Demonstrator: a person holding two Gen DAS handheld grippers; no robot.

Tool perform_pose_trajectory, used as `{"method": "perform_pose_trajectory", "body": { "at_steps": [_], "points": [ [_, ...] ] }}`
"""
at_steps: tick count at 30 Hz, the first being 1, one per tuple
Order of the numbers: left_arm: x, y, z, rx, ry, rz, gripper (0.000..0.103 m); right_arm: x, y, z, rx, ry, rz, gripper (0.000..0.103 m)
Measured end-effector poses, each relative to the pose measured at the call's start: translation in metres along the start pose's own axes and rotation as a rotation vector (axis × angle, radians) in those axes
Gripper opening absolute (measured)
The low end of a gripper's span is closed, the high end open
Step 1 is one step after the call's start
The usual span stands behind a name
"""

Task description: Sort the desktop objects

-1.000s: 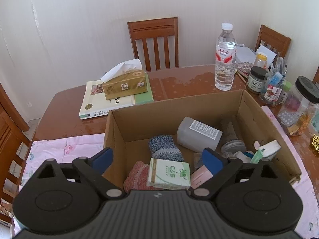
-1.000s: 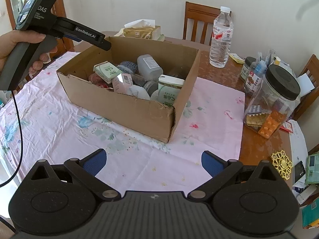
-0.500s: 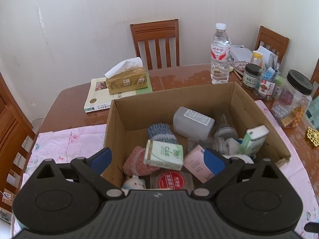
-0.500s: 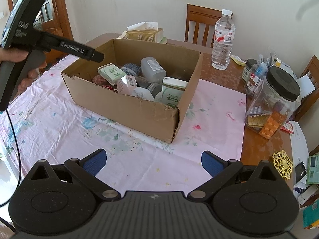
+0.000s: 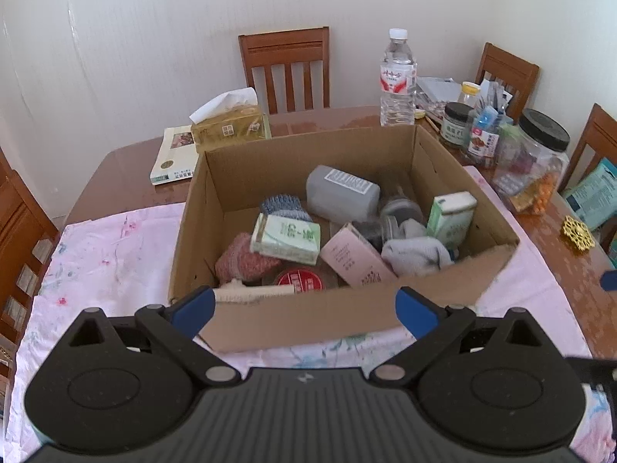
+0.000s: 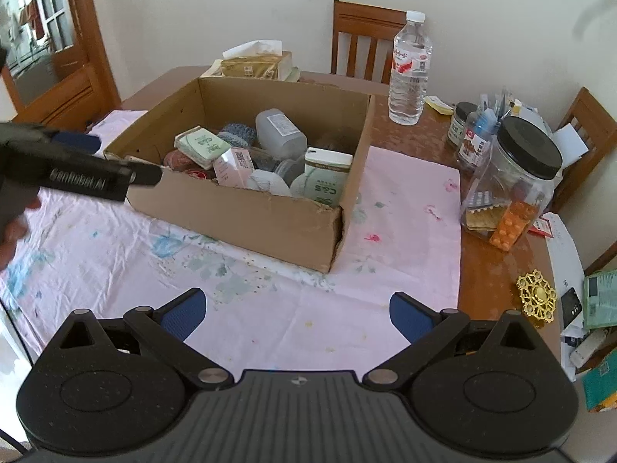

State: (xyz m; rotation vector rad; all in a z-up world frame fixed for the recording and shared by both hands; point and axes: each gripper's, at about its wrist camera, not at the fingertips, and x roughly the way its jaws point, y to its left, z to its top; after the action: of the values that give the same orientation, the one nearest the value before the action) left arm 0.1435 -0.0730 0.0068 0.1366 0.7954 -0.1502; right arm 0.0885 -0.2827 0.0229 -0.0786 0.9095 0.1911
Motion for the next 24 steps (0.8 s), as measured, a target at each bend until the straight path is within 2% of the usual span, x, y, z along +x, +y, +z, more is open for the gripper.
{"method": "perform_pose_trajectory", "body": {
  "at_steps": [2, 10, 15, 24],
  "points": [
    [-0.004, 0.002, -0.003, -0.012, 0.005, 0.009, 0.1, 0.002, 0.006, 0.003, 0.009, 0.008, -0.037, 0.103],
    [-0.011, 0.016, -0.017, -0.074, 0.067, -0.052, 0.1, 0.016, 0.021, 0.009, 0.1, 0.061, -0.092, 0.103],
    [-0.01, 0.019, -0.022, -0.067, 0.086, -0.059, 0.1, 0.026, 0.032, 0.013, 0.155, 0.101, -0.131, 0.103],
    [-0.013, 0.031, -0.014, -0.06, 0.077, -0.082, 0.1, 0.021, 0.044, 0.026, 0.183, 0.08, -0.171, 0.103]
  ]
}}
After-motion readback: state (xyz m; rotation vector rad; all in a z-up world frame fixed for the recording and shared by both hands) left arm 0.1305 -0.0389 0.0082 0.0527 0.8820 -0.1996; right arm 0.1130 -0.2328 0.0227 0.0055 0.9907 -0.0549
